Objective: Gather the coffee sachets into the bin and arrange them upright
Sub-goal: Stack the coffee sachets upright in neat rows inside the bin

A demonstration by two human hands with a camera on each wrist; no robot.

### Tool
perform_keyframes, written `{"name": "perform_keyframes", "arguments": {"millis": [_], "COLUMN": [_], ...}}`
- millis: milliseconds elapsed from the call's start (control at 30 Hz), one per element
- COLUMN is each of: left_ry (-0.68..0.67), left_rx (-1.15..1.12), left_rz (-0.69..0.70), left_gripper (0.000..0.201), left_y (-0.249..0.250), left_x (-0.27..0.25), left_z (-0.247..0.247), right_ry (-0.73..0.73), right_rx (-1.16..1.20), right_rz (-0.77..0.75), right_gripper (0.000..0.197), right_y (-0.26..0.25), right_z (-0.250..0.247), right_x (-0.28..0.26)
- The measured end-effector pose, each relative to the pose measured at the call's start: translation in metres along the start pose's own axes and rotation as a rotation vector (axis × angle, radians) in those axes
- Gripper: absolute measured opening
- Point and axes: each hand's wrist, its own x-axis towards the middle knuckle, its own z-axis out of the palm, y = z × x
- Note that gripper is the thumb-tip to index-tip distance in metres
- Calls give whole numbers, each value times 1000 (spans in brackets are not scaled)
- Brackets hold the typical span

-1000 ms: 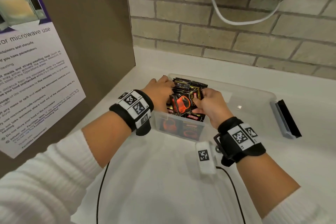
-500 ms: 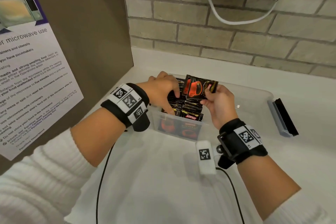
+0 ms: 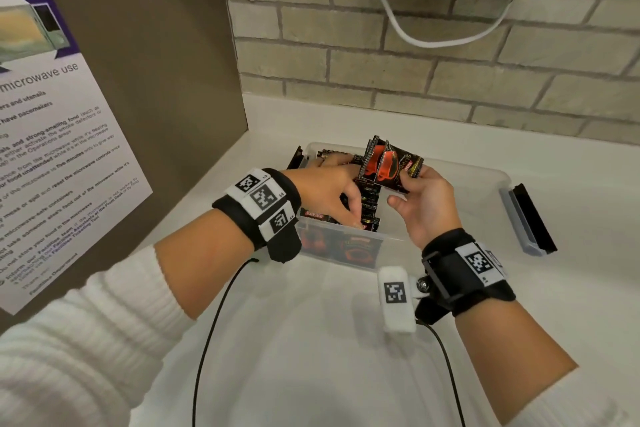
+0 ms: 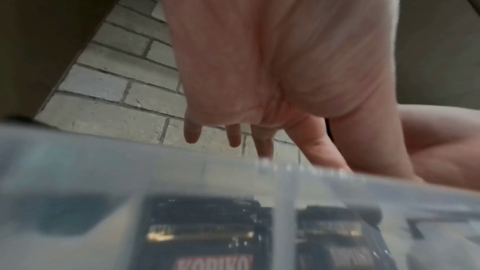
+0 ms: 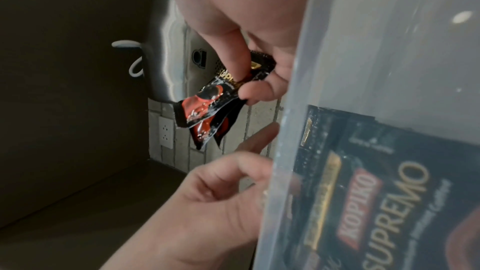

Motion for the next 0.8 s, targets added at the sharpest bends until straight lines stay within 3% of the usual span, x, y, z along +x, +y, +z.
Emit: {"name": "perform_keyframes", "arguments": {"millis": [100, 300, 400, 533, 633, 733, 800], "left_ry": [-8, 116, 99, 88, 132, 130, 125], "left_rx": [94, 365, 484, 389, 328, 383, 435], "left_rz": [18, 96, 135, 152, 162, 143, 161], "left_gripper": [14, 19, 19, 26, 36, 58, 53], "left_y": [0, 4, 5, 2, -1, -4, -5], "left_x": [4, 9, 16, 26, 31, 37, 36], "left_z": [8, 9, 9, 13, 15, 14, 12], "right_ry": [-45, -49, -66, -34, -3, 16, -14], "right_rx": [-10, -23, -86, -285, -468, -739, -867], "right_rz": [24, 20, 27, -58, -155, -294, -362], "right_gripper": [21, 23, 23, 20, 28, 30, 25], "right_y": [-1, -3, -5, -15, -13, -4, -1], "right_z": [-1, -5, -8, -17, -21, -22, -21], "right_x": [-2, -4, -3, -2, -5, -4, -3]}}
